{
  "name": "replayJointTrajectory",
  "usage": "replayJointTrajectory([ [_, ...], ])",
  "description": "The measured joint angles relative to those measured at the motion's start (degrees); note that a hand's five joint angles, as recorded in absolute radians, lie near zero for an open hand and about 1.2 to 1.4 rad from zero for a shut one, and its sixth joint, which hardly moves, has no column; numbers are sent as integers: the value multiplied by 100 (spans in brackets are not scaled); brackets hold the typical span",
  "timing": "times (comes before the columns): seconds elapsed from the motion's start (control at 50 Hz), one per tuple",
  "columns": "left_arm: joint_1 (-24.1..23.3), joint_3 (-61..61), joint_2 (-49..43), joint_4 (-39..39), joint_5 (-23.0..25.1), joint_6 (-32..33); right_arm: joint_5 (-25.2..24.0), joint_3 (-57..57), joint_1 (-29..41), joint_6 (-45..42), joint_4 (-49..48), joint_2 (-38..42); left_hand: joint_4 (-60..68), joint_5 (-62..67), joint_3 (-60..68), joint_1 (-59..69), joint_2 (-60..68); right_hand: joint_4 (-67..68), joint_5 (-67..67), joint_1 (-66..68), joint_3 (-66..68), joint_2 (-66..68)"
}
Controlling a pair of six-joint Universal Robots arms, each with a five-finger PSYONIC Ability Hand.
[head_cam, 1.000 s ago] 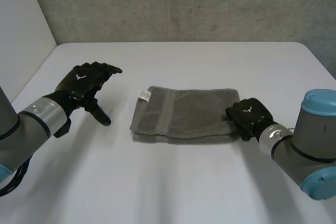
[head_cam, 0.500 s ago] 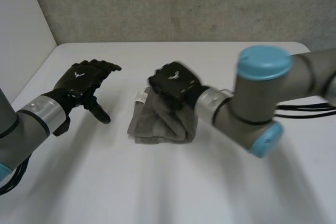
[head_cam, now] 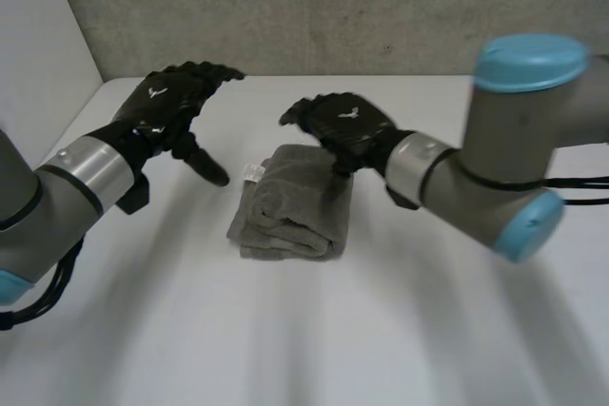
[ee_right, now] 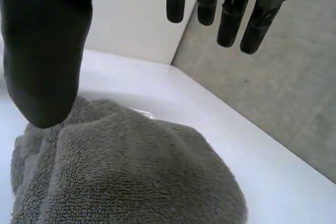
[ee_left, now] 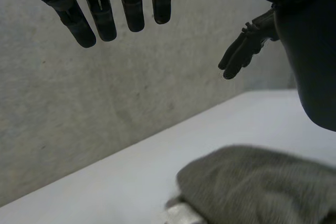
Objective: Fold the towel.
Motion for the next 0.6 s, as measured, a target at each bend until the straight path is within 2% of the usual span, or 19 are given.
replayJointTrajectory([
  [0.14, -476, 386, -383, 227, -151, -458, -247, 831, -600, 571, -245, -624, 1, 13, 10, 0, 5, 0, 0, 0, 0, 0],
  [0.28, -945, 993, -1294, 304, -634, -401, 15, 1166, -822, 789, -331, -716, 13, 11, 10, 0, 18, 0, 0, 0, 0, 0],
  [0.46, -1167, 1767, -2626, -14, -1086, 263, 561, 1058, -739, 1091, -341, -264, 13, 12, 11, 0, 18, 0, 0, -1, 0, 0],
  [0.6, -1150, 1793, -2909, -159, -1201, 631, 684, 602, -441, 1122, -334, 359, 13, 12, 11, 0, 18, 0, 0, -1, 0, 0],
])
